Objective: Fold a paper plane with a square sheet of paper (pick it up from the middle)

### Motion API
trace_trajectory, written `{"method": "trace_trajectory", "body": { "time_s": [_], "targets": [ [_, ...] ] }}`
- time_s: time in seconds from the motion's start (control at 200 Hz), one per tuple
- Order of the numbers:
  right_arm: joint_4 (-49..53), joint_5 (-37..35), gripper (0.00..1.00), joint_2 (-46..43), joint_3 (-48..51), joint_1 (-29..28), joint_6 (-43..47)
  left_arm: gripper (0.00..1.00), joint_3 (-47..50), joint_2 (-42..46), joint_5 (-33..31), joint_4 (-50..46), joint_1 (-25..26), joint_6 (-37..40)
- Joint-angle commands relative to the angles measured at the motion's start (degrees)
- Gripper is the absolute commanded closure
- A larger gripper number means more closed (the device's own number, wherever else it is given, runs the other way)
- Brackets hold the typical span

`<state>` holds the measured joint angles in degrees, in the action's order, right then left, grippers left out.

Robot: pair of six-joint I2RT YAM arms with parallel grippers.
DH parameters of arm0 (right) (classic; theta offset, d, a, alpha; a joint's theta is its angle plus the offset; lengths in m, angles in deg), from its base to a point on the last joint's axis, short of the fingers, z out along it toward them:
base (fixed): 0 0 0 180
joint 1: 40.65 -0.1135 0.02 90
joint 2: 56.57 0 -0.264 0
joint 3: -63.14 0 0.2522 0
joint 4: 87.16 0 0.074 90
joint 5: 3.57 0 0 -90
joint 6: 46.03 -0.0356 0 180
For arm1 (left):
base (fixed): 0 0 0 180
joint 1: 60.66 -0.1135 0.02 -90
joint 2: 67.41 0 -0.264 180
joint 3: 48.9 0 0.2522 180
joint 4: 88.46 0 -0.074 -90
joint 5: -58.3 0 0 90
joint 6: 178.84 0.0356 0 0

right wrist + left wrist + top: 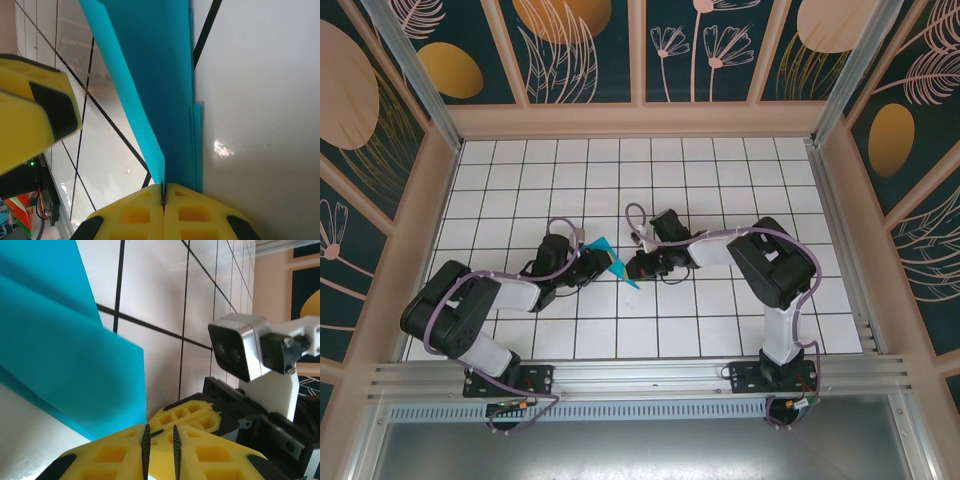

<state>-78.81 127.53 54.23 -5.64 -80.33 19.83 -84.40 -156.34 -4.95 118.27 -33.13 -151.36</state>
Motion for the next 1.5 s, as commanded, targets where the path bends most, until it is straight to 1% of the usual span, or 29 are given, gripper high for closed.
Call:
{"method": "trace_trajectory", "body": {
  "time_s": [0.0,0.2,0.41,0.681,0.921,1.071,1.351,1.491],
  "targets": [
    [-0.9,1.9,0.97,1.4,-0.7,0.5,-1.2,0.78,0.5,-1.3,0.4,2.8,0.8,1.0],
    [-0.4,2.0,0.97,1.8,-0.8,0.5,-1.0,0.78,-0.7,-4.5,1.1,5.7,1.7,0.0],
    [0.0,1.9,0.97,2.3,-1.2,0.6,-0.8,0.79,-1.7,-6.8,0.9,5.3,2.1,0.1],
    [0.8,2.0,0.96,2.2,-1.4,0.7,-0.2,0.81,-2.3,-8.9,-1.0,3.0,2.1,-0.1],
    [2.6,1.4,0.86,0.1,-1.6,0.7,1.9,0.82,-2.7,-8.9,-3.4,-0.7,2.0,0.2],
    [4.0,1.1,0.83,-1.1,-0.9,0.7,2.8,0.82,-3.1,-8.9,-4.4,-3.0,2.1,0.4],
    [4.4,0.6,0.83,-3.0,1.3,0.7,2.6,0.83,-3.6,-8.9,-4.9,-4.9,2.0,0.6],
    [4.0,0.8,0.87,-3.3,2.3,0.7,2.2,0.83,-3.8,-8.9,-5.1,-5.6,2.0,0.8]
  ]
}}
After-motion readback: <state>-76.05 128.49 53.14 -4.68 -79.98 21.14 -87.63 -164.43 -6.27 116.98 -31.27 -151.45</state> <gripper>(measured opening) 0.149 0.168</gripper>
